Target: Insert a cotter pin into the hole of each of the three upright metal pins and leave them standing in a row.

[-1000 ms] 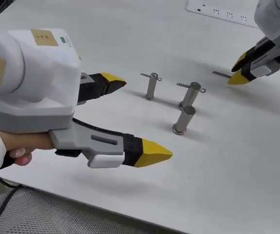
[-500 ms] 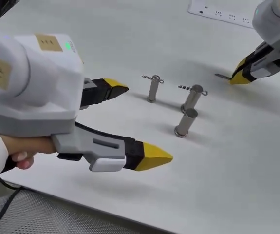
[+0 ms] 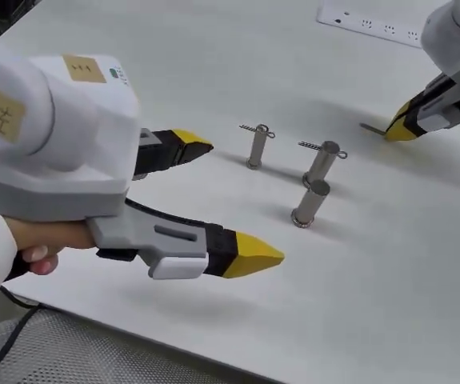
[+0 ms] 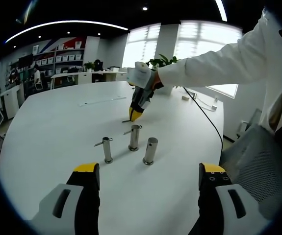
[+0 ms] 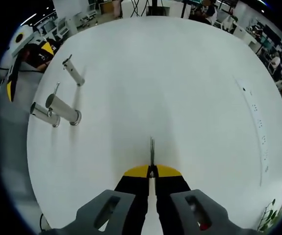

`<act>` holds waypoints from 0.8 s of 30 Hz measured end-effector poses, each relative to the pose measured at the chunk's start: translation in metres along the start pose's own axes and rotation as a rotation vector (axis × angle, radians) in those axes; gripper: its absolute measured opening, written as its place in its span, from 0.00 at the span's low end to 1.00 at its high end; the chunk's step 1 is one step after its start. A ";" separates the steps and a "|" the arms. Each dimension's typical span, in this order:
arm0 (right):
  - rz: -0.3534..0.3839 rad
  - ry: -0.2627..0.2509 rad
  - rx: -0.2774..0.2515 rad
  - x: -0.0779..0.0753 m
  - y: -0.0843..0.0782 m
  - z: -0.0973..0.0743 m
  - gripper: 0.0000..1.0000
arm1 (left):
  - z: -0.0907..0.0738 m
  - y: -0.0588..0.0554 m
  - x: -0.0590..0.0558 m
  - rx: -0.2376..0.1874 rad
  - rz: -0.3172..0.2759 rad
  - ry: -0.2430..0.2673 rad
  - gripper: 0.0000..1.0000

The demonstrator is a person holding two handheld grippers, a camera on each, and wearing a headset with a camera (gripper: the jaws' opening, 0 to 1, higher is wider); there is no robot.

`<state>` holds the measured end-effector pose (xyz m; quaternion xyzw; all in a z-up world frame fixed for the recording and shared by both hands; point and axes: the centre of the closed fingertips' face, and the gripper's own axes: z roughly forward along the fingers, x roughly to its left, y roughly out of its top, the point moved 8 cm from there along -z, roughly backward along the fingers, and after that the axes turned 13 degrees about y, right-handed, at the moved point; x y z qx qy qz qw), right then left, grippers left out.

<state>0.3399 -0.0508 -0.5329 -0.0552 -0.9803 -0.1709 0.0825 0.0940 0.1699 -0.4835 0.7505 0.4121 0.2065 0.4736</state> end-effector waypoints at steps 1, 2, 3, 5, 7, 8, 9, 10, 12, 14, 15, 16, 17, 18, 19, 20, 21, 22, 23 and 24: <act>0.021 0.000 -0.006 0.001 0.000 0.000 0.00 | 0.000 0.000 0.003 0.002 0.003 0.003 0.81; 0.022 0.002 -0.003 0.003 0.000 0.000 0.00 | 0.000 0.000 0.004 0.002 0.002 0.007 0.81; 0.022 0.004 0.003 0.002 0.001 0.001 0.00 | 0.000 0.000 0.006 0.001 0.001 0.011 0.81; -0.010 0.007 0.033 0.003 0.003 0.001 0.00 | -0.002 0.001 0.007 -0.003 -0.008 0.021 0.81; -0.031 0.010 0.057 0.005 0.004 0.001 0.00 | -0.002 0.002 0.008 -0.009 -0.011 0.028 0.81; -0.041 0.012 0.075 0.009 0.006 0.002 0.00 | -0.002 0.002 0.009 -0.010 -0.013 0.030 0.81; -0.040 0.012 0.085 0.010 0.007 0.002 0.00 | -0.002 0.003 0.011 -0.015 -0.018 0.035 0.81; -0.063 0.017 0.114 0.010 0.008 0.002 0.00 | -0.003 0.004 0.013 -0.024 -0.032 0.042 0.81; -0.067 0.009 0.128 0.011 0.009 0.002 0.00 | -0.003 0.004 0.016 -0.026 -0.038 0.047 0.81; -0.080 -0.013 0.161 0.016 0.012 0.003 0.00 | -0.004 0.004 0.019 -0.031 -0.046 0.056 0.81; -0.094 -0.008 0.183 0.014 0.013 0.003 0.00 | -0.005 0.005 0.020 -0.033 -0.048 0.059 0.81; -0.089 -0.007 0.194 0.009 0.014 0.003 0.00 | -0.005 0.005 0.020 -0.033 -0.049 0.062 0.81; -0.123 -0.002 0.224 0.007 0.015 0.004 0.00 | -0.006 0.005 0.021 -0.034 -0.051 0.064 0.81; -0.148 0.002 0.240 0.004 0.016 0.005 0.00 | -0.006 0.005 0.021 -0.034 -0.051 0.063 0.81; -0.154 0.006 0.251 0.003 0.017 0.005 0.00 | -0.006 0.005 0.021 -0.035 -0.048 0.065 0.81; -0.153 0.008 0.258 0.003 0.018 0.005 0.00 | -0.006 0.005 0.022 -0.034 -0.047 0.065 0.81; -0.152 0.010 0.266 0.002 0.019 0.004 0.00 | -0.006 0.005 0.022 -0.033 -0.047 0.066 0.81; -0.153 0.012 0.272 0.002 0.019 0.004 0.00 | -0.006 0.005 0.023 -0.034 -0.046 0.068 0.81; -0.154 0.016 0.279 0.001 0.019 0.004 0.00 | -0.007 0.004 0.023 -0.035 -0.047 0.070 0.81; -0.157 0.017 0.282 0.001 0.019 0.004 0.00 | -0.007 0.004 0.023 -0.034 -0.049 0.070 0.81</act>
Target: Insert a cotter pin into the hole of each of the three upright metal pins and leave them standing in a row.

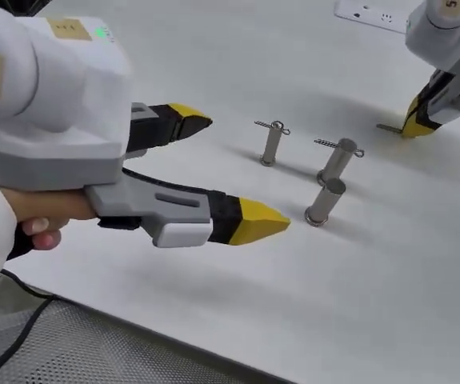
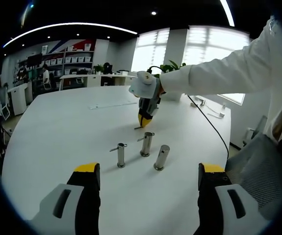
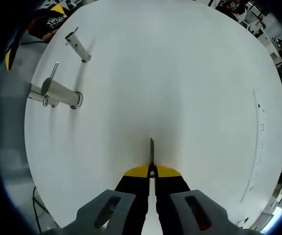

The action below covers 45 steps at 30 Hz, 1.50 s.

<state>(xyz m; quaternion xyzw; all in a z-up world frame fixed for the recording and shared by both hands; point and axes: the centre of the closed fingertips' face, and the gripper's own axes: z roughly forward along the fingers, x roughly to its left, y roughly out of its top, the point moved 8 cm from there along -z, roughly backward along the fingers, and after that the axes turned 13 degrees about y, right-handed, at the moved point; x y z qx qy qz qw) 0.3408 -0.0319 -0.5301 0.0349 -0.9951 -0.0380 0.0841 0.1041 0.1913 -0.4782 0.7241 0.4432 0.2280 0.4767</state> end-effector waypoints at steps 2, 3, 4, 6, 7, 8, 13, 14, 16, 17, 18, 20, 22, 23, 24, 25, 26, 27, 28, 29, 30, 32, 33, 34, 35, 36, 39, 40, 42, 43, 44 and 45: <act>0.006 0.004 0.007 -0.003 0.001 0.000 0.00 | -0.001 0.000 0.000 0.001 0.000 0.003 0.81; 0.012 0.004 0.008 -0.004 0.001 0.001 0.00 | -0.001 -0.001 0.001 0.002 -0.001 0.005 0.81; 0.017 0.004 0.009 -0.005 0.000 0.001 0.00 | -0.001 -0.001 0.001 0.002 -0.002 0.006 0.81; 0.020 0.004 0.011 -0.004 0.001 0.001 0.00 | -0.001 -0.001 0.000 0.002 -0.004 0.007 0.81; 0.012 0.003 0.013 -0.003 0.000 0.001 0.00 | -0.001 -0.001 0.001 0.003 -0.006 0.011 0.81; -0.027 0.000 0.022 -0.002 0.000 0.001 0.00 | -0.001 -0.002 0.001 0.005 -0.010 0.018 0.82; -0.040 -0.012 0.039 -0.001 0.001 0.002 0.00 | -0.002 -0.004 0.002 0.008 -0.021 0.023 0.81; -0.041 -0.015 0.039 -0.002 0.001 0.001 0.00 | -0.003 -0.004 0.002 0.009 -0.021 0.026 0.82; -0.032 -0.018 0.030 -0.002 0.001 0.001 0.00 | -0.004 -0.004 0.002 0.007 -0.024 0.029 0.82; -0.023 -0.020 0.026 -0.002 0.000 0.001 0.00 | -0.005 -0.003 0.002 0.006 -0.026 0.030 0.82; -0.018 -0.019 0.028 -0.003 -0.001 0.001 0.00 | -0.005 -0.003 0.002 0.004 -0.026 0.030 0.82; -0.002 -0.014 0.041 -0.002 -0.005 0.000 0.00 | -0.006 -0.002 0.001 0.004 -0.026 0.028 0.82; 0.007 -0.016 0.034 0.000 -0.008 -0.002 0.00 | -0.006 -0.001 -0.001 0.005 -0.022 0.025 0.82; 0.011 -0.022 0.030 0.000 -0.010 -0.004 0.00 | -0.007 0.000 -0.002 0.004 -0.019 0.022 0.81; 0.013 -0.026 0.024 0.001 -0.011 -0.006 0.00 | -0.007 0.000 -0.002 0.004 -0.019 0.018 0.81; 0.016 -0.029 0.015 0.001 -0.012 -0.008 0.00 | -0.006 0.000 -0.003 0.007 -0.020 0.014 0.80; 0.016 -0.035 0.004 0.002 -0.013 -0.011 0.00 | -0.006 0.000 -0.004 0.009 -0.021 0.014 0.81; 0.011 -0.044 -0.005 0.004 -0.013 -0.014 0.00 | -0.006 0.001 -0.004 0.007 -0.017 0.017 0.80; 0.002 -0.064 -0.020 0.006 -0.013 -0.019 0.00 | -0.006 0.001 -0.005 0.007 -0.017 0.016 0.80; -0.002 -0.072 -0.030 0.005 -0.013 -0.021 0.00 | -0.006 0.002 -0.005 0.006 -0.019 0.015 0.80; -0.008 -0.081 -0.048 0.008 -0.014 -0.025 0.00 | -0.006 0.002 -0.006 0.003 -0.019 0.013 0.80; -0.020 -0.105 -0.075 0.022 -0.013 -0.033 0.00 | -0.006 0.004 -0.008 0.000 -0.020 0.010 0.80; -0.028 -0.119 -0.087 0.026 -0.012 -0.036 0.00 | -0.006 0.004 -0.008 -0.003 -0.022 0.010 0.80; -0.034 -0.137 -0.103 0.029 -0.012 -0.038 0.00 | -0.006 0.005 -0.009 -0.008 -0.024 0.008 0.79; -0.042 -0.160 -0.127 0.032 -0.013 -0.043 0.00 | -0.006 0.006 -0.009 -0.012 -0.028 0.007 0.79; -0.046 -0.170 -0.141 0.035 -0.013 -0.045 0.00 | -0.005 0.007 -0.011 -0.015 -0.035 0.005 0.79; -0.059 -0.212 -0.203 0.049 -0.013 -0.055 0.00 | -0.004 0.010 -0.014 -0.019 -0.036 0.002 0.76; -0.061 -0.223 -0.224 0.052 -0.013 -0.058 0.00 | -0.003 0.011 -0.015 -0.022 -0.038 0.000 0.76; -0.070 -0.255 -0.250 0.063 -0.015 -0.064 0.00 | -0.002 0.013 -0.016 -0.024 -0.042 -0.005 0.76; -0.077 -0.271 -0.274 0.068 -0.014 -0.066 0.00 | -0.001 0.015 -0.017 -0.027 -0.044 -0.007 0.75; -0.080 -0.276 -0.289 0.072 -0.014 -0.068 0.00 | 0.000 0.016 -0.019 -0.029 -0.045 -0.010 0.75; -0.084 -0.287 -0.309 0.078 -0.014 -0.069 0.00 | 0.001 0.017 -0.019 -0.032 -0.049 -0.012 0.74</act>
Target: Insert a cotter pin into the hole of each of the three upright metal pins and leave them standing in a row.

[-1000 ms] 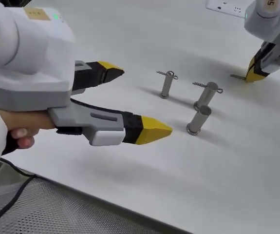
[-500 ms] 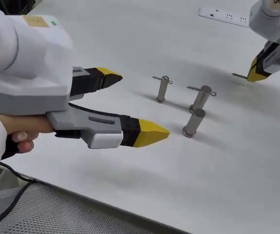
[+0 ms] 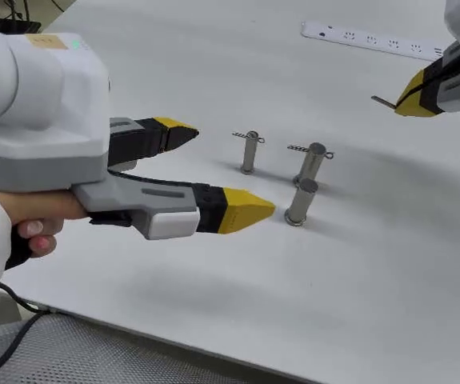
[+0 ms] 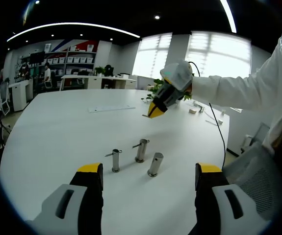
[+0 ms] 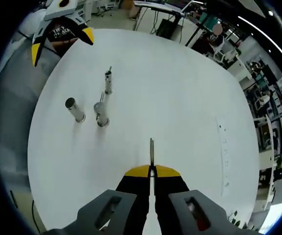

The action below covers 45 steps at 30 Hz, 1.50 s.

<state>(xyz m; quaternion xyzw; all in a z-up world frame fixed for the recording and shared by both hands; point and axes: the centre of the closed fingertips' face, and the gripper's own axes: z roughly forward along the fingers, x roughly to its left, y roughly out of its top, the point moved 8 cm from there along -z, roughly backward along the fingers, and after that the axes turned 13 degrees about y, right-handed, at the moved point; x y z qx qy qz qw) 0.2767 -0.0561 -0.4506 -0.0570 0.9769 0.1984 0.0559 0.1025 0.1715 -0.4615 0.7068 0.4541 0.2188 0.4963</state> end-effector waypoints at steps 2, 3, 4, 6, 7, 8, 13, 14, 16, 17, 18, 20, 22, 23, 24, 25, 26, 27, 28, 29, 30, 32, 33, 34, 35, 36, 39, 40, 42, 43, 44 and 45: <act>-0.015 -0.022 -0.013 0.009 0.001 -0.004 0.00 | 0.003 0.002 -0.002 -0.002 -0.003 -0.003 0.73; -0.026 -0.032 -0.024 0.013 0.002 -0.005 0.00 | 0.004 0.003 -0.001 -0.002 -0.003 -0.004 0.73; -0.028 -0.035 -0.032 0.017 0.002 -0.006 0.00 | 0.005 0.004 -0.002 -0.001 -0.001 -0.006 0.72; -0.032 -0.057 -0.059 0.020 0.002 -0.008 0.00 | 0.006 0.005 -0.003 0.002 -0.002 -0.009 0.71; -0.036 -0.073 -0.070 0.023 0.002 -0.009 0.00 | 0.007 0.005 -0.003 0.003 -0.004 -0.010 0.70; -0.040 -0.081 -0.075 0.028 0.003 -0.010 0.00 | 0.008 0.006 -0.002 0.001 -0.008 -0.012 0.70; -0.081 -0.138 -0.107 0.038 0.006 -0.016 0.00 | 0.013 0.008 -0.002 -0.002 -0.031 -0.020 0.64; -0.087 -0.151 -0.115 0.042 0.007 -0.017 0.00 | 0.015 0.010 -0.002 -0.003 -0.039 -0.021 0.63; -0.109 -0.177 -0.120 0.049 0.012 -0.018 0.00 | 0.018 0.012 -0.001 -0.007 -0.057 -0.028 0.62; -0.114 -0.182 -0.121 0.050 0.013 -0.018 0.00 | 0.019 0.013 -0.002 -0.007 -0.068 -0.032 0.62; -0.124 -0.193 -0.126 0.055 0.016 -0.018 0.00 | 0.021 0.014 -0.002 -0.004 -0.080 -0.037 0.61; -0.138 -0.209 -0.132 0.056 0.018 -0.018 0.00 | 0.025 0.015 -0.001 -0.002 -0.100 -0.042 0.60; -0.149 -0.222 -0.143 0.061 0.022 -0.016 0.00 | 0.028 0.018 -0.001 -0.010 -0.099 -0.040 0.58; -0.151 -0.225 -0.147 0.063 0.024 -0.016 0.00 | 0.030 0.019 -0.001 -0.012 -0.105 -0.044 0.55; -0.156 -0.226 -0.150 0.067 0.027 -0.015 0.00 | 0.031 0.019 -0.001 -0.012 -0.107 -0.046 0.54; -0.165 -0.232 -0.152 0.069 0.028 -0.015 0.00 | 0.034 0.020 -0.002 -0.013 -0.114 -0.050 0.53; -0.172 -0.235 -0.153 0.070 0.030 -0.014 0.00 | 0.035 0.021 -0.002 -0.014 -0.113 -0.053 0.53; -0.181 -0.238 -0.154 0.072 0.032 -0.014 0.00 | 0.037 0.022 -0.003 -0.014 -0.111 -0.060 0.53; -0.182 -0.238 -0.158 0.073 0.033 -0.013 0.00 | 0.039 0.023 -0.004 -0.017 -0.110 -0.066 0.52; -0.185 -0.240 -0.166 0.075 0.036 -0.013 0.00 | 0.041 0.024 -0.006 -0.020 -0.106 -0.074 0.49; -0.191 -0.242 -0.167 0.077 0.037 -0.012 0.00 | 0.042 0.025 -0.007 -0.024 -0.103 -0.078 0.48; -0.203 -0.250 -0.168 0.080 0.040 -0.011 0.00 | 0.046 0.027 -0.008 -0.030 -0.105 -0.085 0.44; -0.207 -0.248 -0.169 0.081 0.041 -0.010 0.00 | 0.048 0.029 -0.009 -0.031 -0.110 -0.091 0.44; -0.208 -0.250 -0.170 0.082 0.042 -0.010 0.00 | 0.050 0.030 -0.011 -0.033 -0.114 -0.096 0.44; -0.211 -0.253 -0.173 0.083 0.043 -0.010 0.00 | 0.051 0.030 -0.012 -0.033 -0.118 -0.100 0.42; -0.215 -0.255 -0.174 0.084 0.044 -0.010 0.00 | 0.053 0.031 -0.013 -0.033 -0.123 -0.107 0.41; -0.219 -0.258 -0.184 0.086 0.047 -0.008 0.00 | 0.060 0.035 -0.012 -0.034 -0.136 -0.124 0.34; -0.222 -0.256 -0.185 0.088 0.049 -0.007 0.00 | 0.062 0.035 -0.014 -0.036 -0.145 -0.127 0.32; -0.225 -0.259 -0.194 0.089 0.051 -0.007 0.00 | 0.064 0.036 -0.016 -0.035 -0.153 -0.132 0.30; -0.226 -0.254 -0.195 0.089 0.052 -0.007 0.00 | 0.066 0.036 -0.017 -0.032 -0.157 -0.136 0.30; -0.230 -0.257 -0.198 0.091 0.056 -0.006 0.00 | 0.067 0.036 -0.018 -0.030 -0.157 -0.139 0.29; -0.233 -0.255 -0.199 0.092 0.057 -0.006 0.00 | 0.067 0.036 -0.019 -0.029 -0.156 -0.142 0.27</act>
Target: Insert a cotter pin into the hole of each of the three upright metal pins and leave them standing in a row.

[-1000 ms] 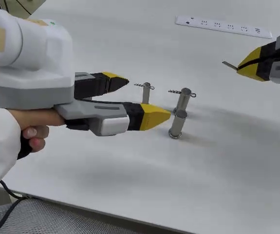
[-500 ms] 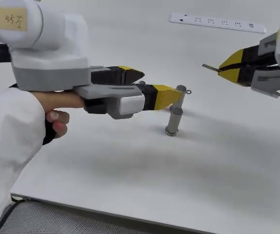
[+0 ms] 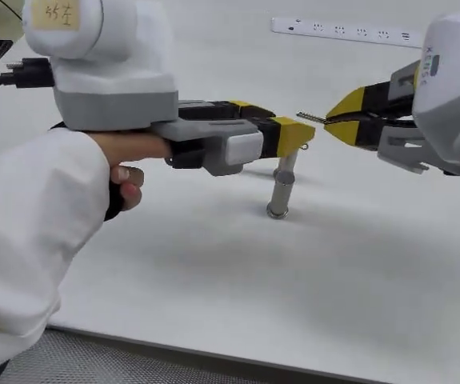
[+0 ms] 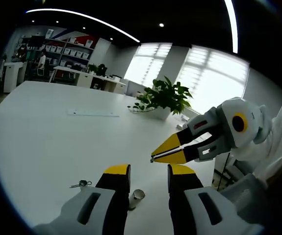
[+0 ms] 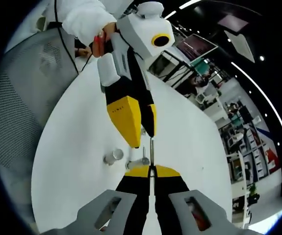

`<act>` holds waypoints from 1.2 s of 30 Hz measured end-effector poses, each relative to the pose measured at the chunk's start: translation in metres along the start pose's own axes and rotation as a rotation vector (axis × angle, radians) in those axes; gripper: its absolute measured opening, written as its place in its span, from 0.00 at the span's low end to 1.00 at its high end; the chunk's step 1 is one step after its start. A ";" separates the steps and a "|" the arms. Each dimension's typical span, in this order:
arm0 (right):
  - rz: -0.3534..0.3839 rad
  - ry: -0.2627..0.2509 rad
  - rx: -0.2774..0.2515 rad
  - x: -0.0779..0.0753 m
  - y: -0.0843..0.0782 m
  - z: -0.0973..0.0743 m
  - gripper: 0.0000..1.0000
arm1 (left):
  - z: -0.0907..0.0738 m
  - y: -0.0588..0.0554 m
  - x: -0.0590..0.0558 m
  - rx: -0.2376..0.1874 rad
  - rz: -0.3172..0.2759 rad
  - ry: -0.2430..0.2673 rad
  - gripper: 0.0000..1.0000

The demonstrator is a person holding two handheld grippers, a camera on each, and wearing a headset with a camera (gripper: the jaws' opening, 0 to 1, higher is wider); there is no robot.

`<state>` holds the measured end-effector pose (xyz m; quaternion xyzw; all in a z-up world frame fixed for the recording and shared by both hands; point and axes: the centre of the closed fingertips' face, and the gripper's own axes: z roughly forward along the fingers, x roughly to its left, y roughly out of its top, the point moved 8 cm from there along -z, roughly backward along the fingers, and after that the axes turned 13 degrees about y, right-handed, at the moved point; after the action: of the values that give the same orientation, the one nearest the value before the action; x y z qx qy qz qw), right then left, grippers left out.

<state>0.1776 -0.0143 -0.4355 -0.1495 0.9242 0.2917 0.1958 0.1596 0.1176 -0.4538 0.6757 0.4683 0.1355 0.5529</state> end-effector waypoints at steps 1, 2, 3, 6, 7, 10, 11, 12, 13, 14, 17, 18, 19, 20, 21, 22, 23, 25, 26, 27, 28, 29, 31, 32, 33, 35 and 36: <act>-0.004 0.005 -0.001 0.000 0.001 0.001 0.00 | 0.001 -0.001 -0.001 0.007 -0.003 -0.006 0.24; -0.007 0.006 -0.005 0.000 0.002 0.002 0.00 | 0.002 -0.001 -0.002 0.009 -0.007 -0.008 0.22; -0.010 0.010 -0.009 0.002 0.004 0.002 0.00 | 0.002 -0.001 -0.002 0.010 -0.013 -0.011 0.20; -0.023 0.019 -0.010 0.004 0.007 0.004 0.00 | 0.005 -0.001 -0.005 0.008 -0.017 -0.016 0.15; -0.025 0.021 -0.010 0.004 0.008 0.005 0.00 | 0.005 -0.001 -0.006 0.007 -0.019 -0.017 0.14; -0.029 0.027 -0.013 0.005 0.010 0.006 0.00 | 0.008 -0.001 -0.007 0.010 -0.022 -0.017 0.12; -0.028 0.024 -0.016 0.005 0.011 0.006 0.00 | 0.008 -0.001 -0.007 0.011 -0.021 -0.017 0.11; -0.029 0.025 -0.018 0.005 0.011 0.006 0.00 | 0.008 -0.001 -0.007 0.012 -0.021 -0.017 0.10; -0.031 0.028 -0.015 0.005 0.012 0.006 0.00 | 0.008 -0.001 -0.008 0.012 -0.024 -0.016 0.10; -0.033 0.027 -0.017 0.005 0.012 0.005 0.00 | 0.008 -0.002 -0.009 0.013 -0.030 -0.015 0.09; -0.028 0.028 -0.021 0.006 0.013 0.006 0.00 | 0.008 -0.002 -0.009 0.014 -0.034 -0.017 0.06; -0.030 0.027 -0.022 0.007 0.014 0.006 0.00 | 0.007 -0.002 -0.008 0.015 -0.035 -0.017 0.05; -0.035 0.027 -0.020 0.007 0.014 0.006 0.00 | 0.007 -0.003 -0.008 0.019 -0.037 -0.016 0.04; -0.035 0.029 -0.020 0.008 0.015 0.006 0.00 | 0.007 -0.004 -0.007 0.020 -0.036 -0.017 0.02; -0.036 0.030 -0.020 0.008 0.016 0.006 0.00 | 0.007 -0.004 -0.006 0.020 -0.034 -0.018 0.00; -0.037 0.032 -0.020 0.009 0.016 0.006 0.00 | 0.006 -0.004 -0.005 0.018 -0.034 -0.015 0.00; -0.037 0.033 -0.020 0.009 0.016 0.006 0.00 | 0.006 -0.004 -0.005 0.017 -0.036 -0.018 0.00; -0.041 0.033 -0.018 0.009 0.016 0.006 0.00 | 0.006 -0.005 -0.005 0.020 -0.038 -0.018 0.00; -0.038 0.034 -0.019 0.010 0.016 0.006 0.00 | 0.005 -0.005 -0.005 0.020 -0.034 -0.018 0.00; -0.037 0.034 -0.020 0.010 0.017 0.007 0.00 | 0.005 -0.005 -0.005 0.020 -0.032 -0.018 0.00; -0.035 0.033 -0.021 0.010 0.017 0.006 0.00 | 0.005 -0.005 -0.006 0.019 -0.030 -0.018 0.00; -0.033 0.034 -0.022 0.011 0.017 0.006 0.00 | 0.005 -0.005 -0.006 0.018 -0.029 -0.019 0.00; -0.031 0.033 -0.026 0.011 0.018 0.006 0.00 | 0.004 -0.005 -0.007 0.014 -0.026 -0.021 0.00; -0.033 0.030 -0.024 0.011 0.018 0.005 0.00 | 0.003 -0.005 -0.006 0.015 -0.027 -0.021 0.00; -0.032 0.028 -0.024 0.011 0.018 0.005 0.00 | 0.003 -0.005 -0.006 0.019 -0.027 -0.022 0.00; -0.031 0.027 -0.023 0.011 0.018 0.005 0.00 | 0.002 -0.006 -0.006 0.027 -0.031 -0.024 0.02; -0.032 0.027 -0.022 0.011 0.018 0.005 0.00 | 0.002 -0.007 -0.006 0.028 -0.029 -0.026 0.02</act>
<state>0.1624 0.0008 -0.4357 -0.1703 0.9211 0.2965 0.1863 0.1546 0.1116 -0.4582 0.6781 0.4728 0.1123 0.5514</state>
